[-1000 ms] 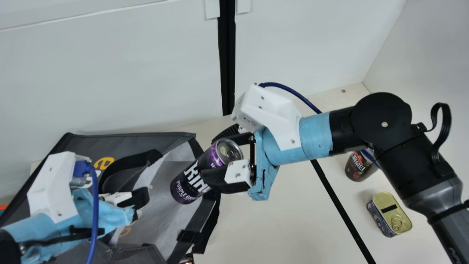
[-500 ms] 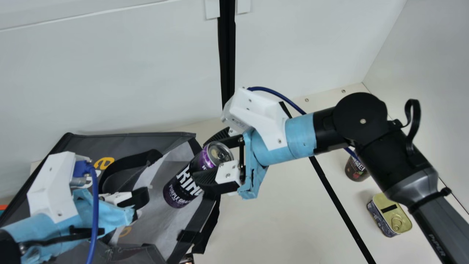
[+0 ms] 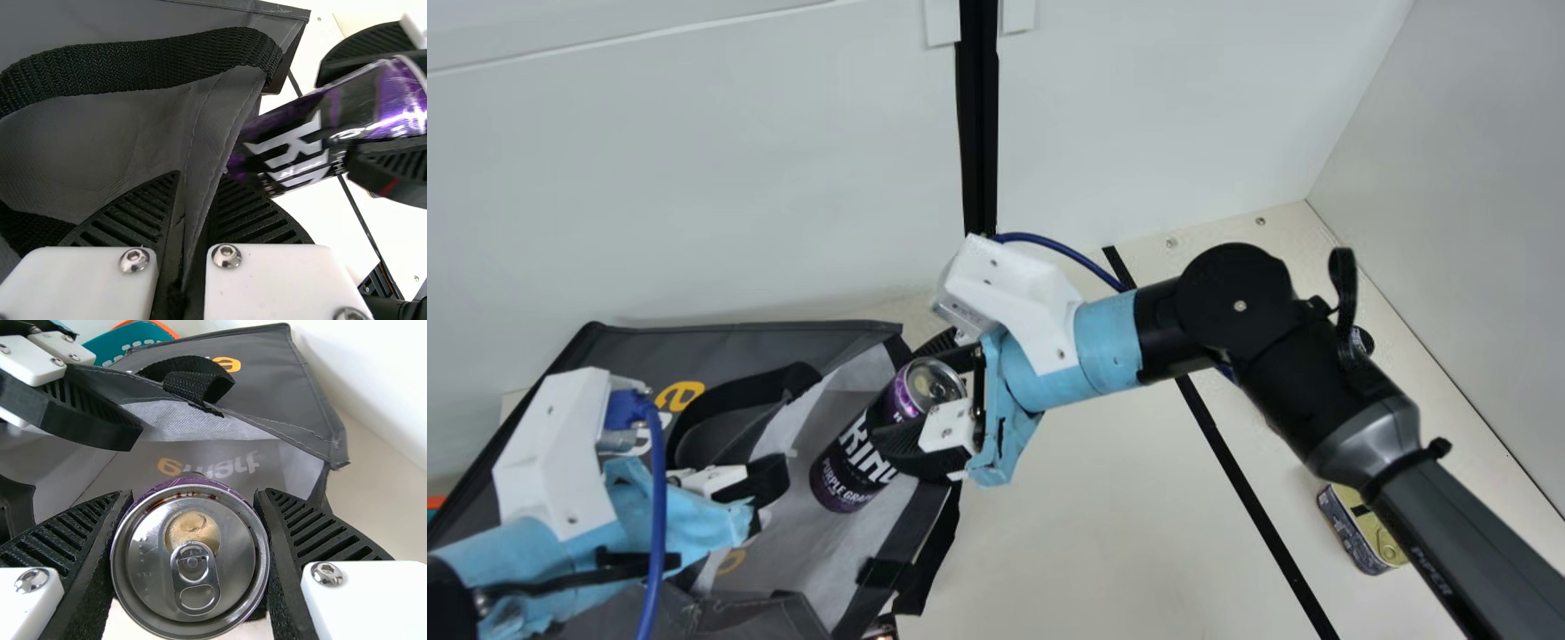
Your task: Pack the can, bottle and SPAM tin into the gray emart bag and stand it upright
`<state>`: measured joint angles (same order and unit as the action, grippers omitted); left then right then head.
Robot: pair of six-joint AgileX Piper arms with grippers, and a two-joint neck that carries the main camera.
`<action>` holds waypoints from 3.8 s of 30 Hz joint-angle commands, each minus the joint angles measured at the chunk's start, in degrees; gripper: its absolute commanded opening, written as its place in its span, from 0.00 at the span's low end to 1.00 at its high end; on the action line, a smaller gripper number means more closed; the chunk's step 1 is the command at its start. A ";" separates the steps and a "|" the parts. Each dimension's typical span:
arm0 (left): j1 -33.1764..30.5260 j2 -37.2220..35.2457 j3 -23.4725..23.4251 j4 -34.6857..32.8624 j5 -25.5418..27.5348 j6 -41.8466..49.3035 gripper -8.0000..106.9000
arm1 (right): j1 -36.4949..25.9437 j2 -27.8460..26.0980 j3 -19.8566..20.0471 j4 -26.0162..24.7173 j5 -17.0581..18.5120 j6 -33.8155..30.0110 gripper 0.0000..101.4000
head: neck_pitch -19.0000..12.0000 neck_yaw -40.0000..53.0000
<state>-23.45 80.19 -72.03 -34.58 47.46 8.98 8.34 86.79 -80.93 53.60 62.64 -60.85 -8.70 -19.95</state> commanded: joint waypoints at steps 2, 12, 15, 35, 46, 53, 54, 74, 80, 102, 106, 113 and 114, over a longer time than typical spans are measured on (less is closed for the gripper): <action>0.00 0.00 0.00 0.00 0.00 0.00 0.00 | 0.53 0.64 0.36 0.41 -0.80 -0.11 0.00 | -1.30 -0.05; 0.00 0.00 0.00 0.00 0.00 0.00 0.00 | 2.86 3.32 1.32 2.86 -3.55 -0.88 0.00 | -1.30 -0.05; 0.00 0.00 0.00 0.00 0.00 0.00 0.00 | 3.76 4.13 1.65 3.40 -4.58 -1.01 0.00 | -1.30 -0.05; 0.00 0.00 0.00 0.00 0.00 0.00 0.00 | 9.72 9.58 3.01 4.91 -10.87 -1.10 0.00 | -1.30 -0.05; 0.00 0.00 0.00 0.00 0.00 0.00 0.00 | 12.46 12.80 1.91 4.77 -13.46 0.21 0.00 | -1.30 -0.05; 0.00 0.00 0.00 0.00 0.00 0.00 0.00 | 13.37 14.01 1.24 4.13 -14.45 1.12 0.07 | -1.30 -0.05; 0.00 0.00 0.00 0.00 0.00 0.00 0.00 | 13.46 14.09 1.15 4.00 -14.54 1.27 0.10 | -1.30 -0.05; 0.00 0.00 0.00 0.00 0.00 0.00 0.00 | 13.17 13.02 1.61 2.46 -15.20 2.36 0.76 | -1.30 -0.05; 0.00 0.00 0.00 0.00 0.00 0.00 0.00 | 13.11 12.44 1.89 2.03 -15.23 2.58 0.94 | -1.30 -0.05; 0.00 0.00 0.00 0.00 0.00 0.00 0.00 | 11.37 7.11 3.06 0.72 -13.59 2.83 0.94 | -1.30 -0.05; 0.00 0.00 0.00 0.00 0.00 0.00 0.00 | 10.78 5.96 3.55 0.58 -13.31 2.89 0.94 | -1.30 -0.05; 0.00 0.00 0.00 0.00 0.00 0.00 0.00 | 9.62 3.68 4.97 0.44 -12.91 3.12 0.94 | -1.30 -0.05; 0.00 0.00 0.00 0.00 0.00 0.00 0.00 | 9.43 3.30 5.21 0.46 -12.86 3.15 0.94 | -1.30 -0.05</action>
<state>-23.45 80.19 -72.03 -34.58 47.46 8.98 17.89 90.38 -75.87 54.05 49.82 -57.84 -8.70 -19.95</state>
